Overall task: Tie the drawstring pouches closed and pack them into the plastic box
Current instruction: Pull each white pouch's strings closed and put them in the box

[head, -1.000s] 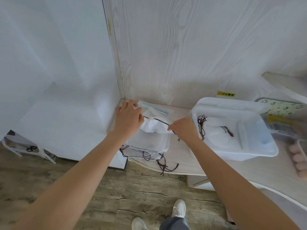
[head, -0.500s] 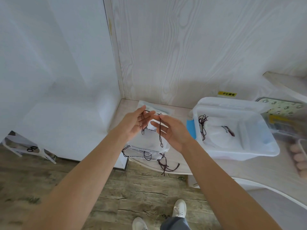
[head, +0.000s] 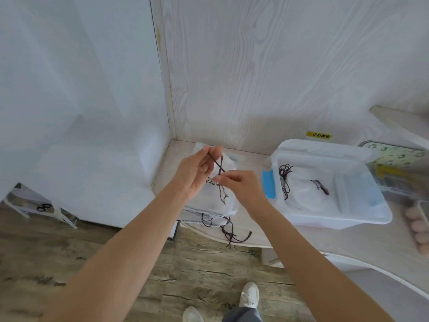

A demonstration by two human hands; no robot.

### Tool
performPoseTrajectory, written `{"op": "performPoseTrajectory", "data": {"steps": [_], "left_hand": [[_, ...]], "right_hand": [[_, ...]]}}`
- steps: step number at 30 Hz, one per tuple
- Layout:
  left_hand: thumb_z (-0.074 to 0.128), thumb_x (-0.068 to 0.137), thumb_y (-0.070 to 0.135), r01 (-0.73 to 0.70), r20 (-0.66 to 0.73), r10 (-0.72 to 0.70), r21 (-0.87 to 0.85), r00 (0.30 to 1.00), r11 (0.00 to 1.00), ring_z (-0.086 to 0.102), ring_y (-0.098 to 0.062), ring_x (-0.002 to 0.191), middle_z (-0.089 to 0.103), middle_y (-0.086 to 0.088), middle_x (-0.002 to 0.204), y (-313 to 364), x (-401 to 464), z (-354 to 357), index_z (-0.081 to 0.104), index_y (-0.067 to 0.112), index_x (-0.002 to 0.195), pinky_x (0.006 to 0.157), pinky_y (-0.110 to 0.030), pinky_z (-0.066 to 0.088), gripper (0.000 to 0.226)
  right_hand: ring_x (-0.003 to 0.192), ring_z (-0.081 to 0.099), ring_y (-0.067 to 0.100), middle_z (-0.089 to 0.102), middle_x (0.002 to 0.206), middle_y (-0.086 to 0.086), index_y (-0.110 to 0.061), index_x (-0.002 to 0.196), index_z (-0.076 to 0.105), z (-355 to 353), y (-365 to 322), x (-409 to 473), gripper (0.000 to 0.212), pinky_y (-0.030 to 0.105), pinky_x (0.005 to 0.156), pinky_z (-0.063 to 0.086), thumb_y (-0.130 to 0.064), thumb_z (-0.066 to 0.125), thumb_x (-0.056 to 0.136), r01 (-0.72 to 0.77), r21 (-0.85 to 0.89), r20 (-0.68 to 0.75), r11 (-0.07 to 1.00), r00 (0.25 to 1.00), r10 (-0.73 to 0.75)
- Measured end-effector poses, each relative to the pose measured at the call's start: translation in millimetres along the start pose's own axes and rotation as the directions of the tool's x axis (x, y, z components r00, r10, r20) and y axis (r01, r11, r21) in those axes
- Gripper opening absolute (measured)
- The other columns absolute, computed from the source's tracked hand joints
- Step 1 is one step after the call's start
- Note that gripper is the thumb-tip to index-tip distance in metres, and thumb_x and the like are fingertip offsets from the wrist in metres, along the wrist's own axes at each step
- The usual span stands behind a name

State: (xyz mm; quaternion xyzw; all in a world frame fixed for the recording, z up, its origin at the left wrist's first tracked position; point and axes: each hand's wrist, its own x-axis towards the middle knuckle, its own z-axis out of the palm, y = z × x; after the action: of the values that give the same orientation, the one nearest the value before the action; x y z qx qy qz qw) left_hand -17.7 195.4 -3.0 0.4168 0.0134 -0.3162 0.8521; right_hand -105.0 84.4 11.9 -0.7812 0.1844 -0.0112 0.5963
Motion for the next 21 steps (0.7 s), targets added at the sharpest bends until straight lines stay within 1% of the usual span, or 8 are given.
{"op": "performPoseTrajectory", "data": {"steps": [2,4,5,8,12,16,18,21], "left_hand": [[0.047,0.096,0.018,0.005,-0.001,-0.005,0.026,1.0,1.0,0.065,-0.012,0.096,0.07,-0.006,0.102,1,-3,3,0.064,0.012,0.082,0.082,-0.021,0.045,0.023],[0.047,0.096,0.02,0.028,0.009,-0.029,0.092,1.0,0.995,0.063,-0.014,0.105,0.068,-0.006,0.109,1,-6,6,0.062,0.013,0.083,0.09,-0.023,0.044,0.021],[0.047,0.096,0.022,0.041,0.01,-0.043,0.15,0.999,0.988,0.062,-0.014,0.107,0.067,-0.007,0.111,2,-7,7,0.062,0.014,0.082,0.092,-0.025,0.043,0.022],[0.047,0.095,0.032,0.072,-0.011,-0.074,0.401,0.997,0.913,0.064,-0.014,0.103,0.071,-0.002,0.103,3,-9,13,0.065,0.019,0.075,0.096,-0.032,0.04,0.031],[0.032,0.096,0.05,0.086,-0.085,-0.038,0.682,0.996,0.726,0.066,-0.008,0.078,0.072,0.006,0.079,10,-14,24,0.061,0.02,0.065,0.092,-0.034,0.038,0.052],[0.028,0.098,0.046,-0.006,-0.002,0.012,0.764,1.0,0.645,0.066,-0.004,0.079,0.072,0.007,0.08,16,-16,29,0.07,0.017,0.075,0.086,-0.027,0.041,0.056],[0.039,0.097,0.034,-0.065,0.048,0.044,0.775,0.998,0.628,0.066,-0.007,0.088,0.074,0.002,0.089,17,-18,29,0.073,0.013,0.084,0.086,-0.025,0.044,0.043],[0.051,0.09,0.013,-0.182,0.128,0.135,0.811,0.983,0.556,0.063,-0.005,0.093,0.072,0.005,0.09,19,-20,27,0.074,0.016,0.085,0.086,-0.018,0.044,0.024]], "right_hand": [[0.082,0.057,0.016,0.066,0.096,0.012,-0.008,0.091,0.074,-2,-3,0,0.015,0.018,0.074,0.036,-0.02,0.066,0.086,0.089,-0.326,-0.059,0.941,0.992,-0.114],[0.114,0.052,0.014,0.054,0.129,0.006,-0.005,0.104,0.07,-5,-5,1,0.021,0.007,0.087,0.027,-0.016,0.055,0.093,0.144,-0.605,-0.024,0.783,0.98,-0.199],[0.125,0.045,0.015,0.043,0.141,0.005,-0.005,0.109,0.068,-6,-5,1,0.024,0.007,0.093,0.026,-0.015,0.051,0.095,0.175,-0.68,0.01,0.712,0.973,-0.23],[0.137,0.032,0.022,0.023,0.154,0.003,-0.007,0.124,0.059,-10,-2,7,0.033,0.034,0.107,0.035,-0.017,0.046,0.095,0.295,-0.737,0.14,0.608,0.947,-0.289],[0.137,0.033,0.016,0.012,0.157,-0.003,-0.006,0.095,0.07,-16,-4,14,0.022,0.041,0.092,0.048,-0.018,0.051,0.095,0.398,-0.76,0.271,0.513,0.912,-0.307],[0.128,0.047,0.023,0.024,0.154,0.003,-0.007,0.091,0.075,-14,-1,17,0.018,0.038,0.095,0.045,-0.014,0.059,0.09,0.4,-0.685,0.221,0.609,0.911,-0.35],[0.128,0.047,0.023,0.028,0.152,0.008,-0.007,0.097,0.074,-11,2,19,0.017,0.029,0.102,0.036,-0.012,0.06,0.089,0.327,-0.664,0.155,0.673,0.94,-0.304],[0.126,0.047,0.024,0.037,0.147,0.009,-0.007,0.104,0.072,-8,4,21,0.02,0.02,0.098,0.031,-0.013,0.06,0.089,0.213,-0.642,0.069,0.737,0.973,-0.221]]}}
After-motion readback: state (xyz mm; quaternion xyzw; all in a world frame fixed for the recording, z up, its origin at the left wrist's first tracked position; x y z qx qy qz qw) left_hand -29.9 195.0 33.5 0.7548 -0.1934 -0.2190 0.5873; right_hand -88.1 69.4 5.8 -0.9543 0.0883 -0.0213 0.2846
